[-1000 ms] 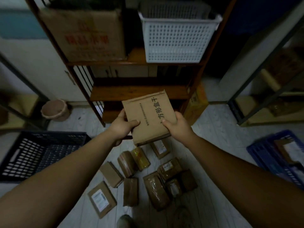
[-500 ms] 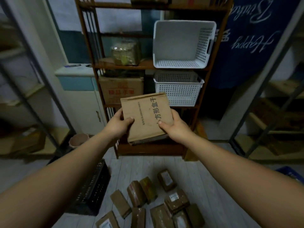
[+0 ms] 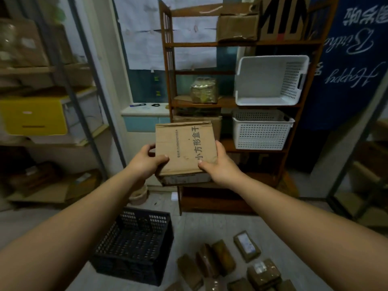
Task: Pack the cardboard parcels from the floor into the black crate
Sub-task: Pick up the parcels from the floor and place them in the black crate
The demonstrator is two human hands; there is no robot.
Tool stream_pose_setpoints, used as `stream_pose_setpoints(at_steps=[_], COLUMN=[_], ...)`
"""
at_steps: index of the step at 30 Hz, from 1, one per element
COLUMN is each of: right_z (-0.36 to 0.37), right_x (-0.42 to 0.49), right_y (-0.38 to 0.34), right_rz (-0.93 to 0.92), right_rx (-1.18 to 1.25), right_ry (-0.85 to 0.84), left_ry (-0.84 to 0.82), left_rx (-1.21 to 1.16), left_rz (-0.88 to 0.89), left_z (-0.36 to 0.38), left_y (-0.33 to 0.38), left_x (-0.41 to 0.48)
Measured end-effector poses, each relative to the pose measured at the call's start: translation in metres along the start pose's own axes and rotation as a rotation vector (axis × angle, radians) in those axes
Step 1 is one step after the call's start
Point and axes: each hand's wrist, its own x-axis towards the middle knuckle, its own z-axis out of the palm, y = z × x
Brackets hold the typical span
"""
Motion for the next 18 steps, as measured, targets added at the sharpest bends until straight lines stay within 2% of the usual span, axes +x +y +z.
stream_pose_setpoints(at_steps=[9, 18], right_z=[0.177, 0.265], right_x=[0.012, 0.081], right_y=[-0.043, -0.042], right_rz=[0.094, 0.113], right_rx=[0.047, -0.03], right_ry=[-0.046, -0.087], left_ry=[-0.04, -0.106], left_rx=[0.131, 0.175], left_rz=[-0.038, -0.078], left_z=[-0.164, -0.233], left_y=[-0.056, -0.104], left_x=[0.01, 0.086])
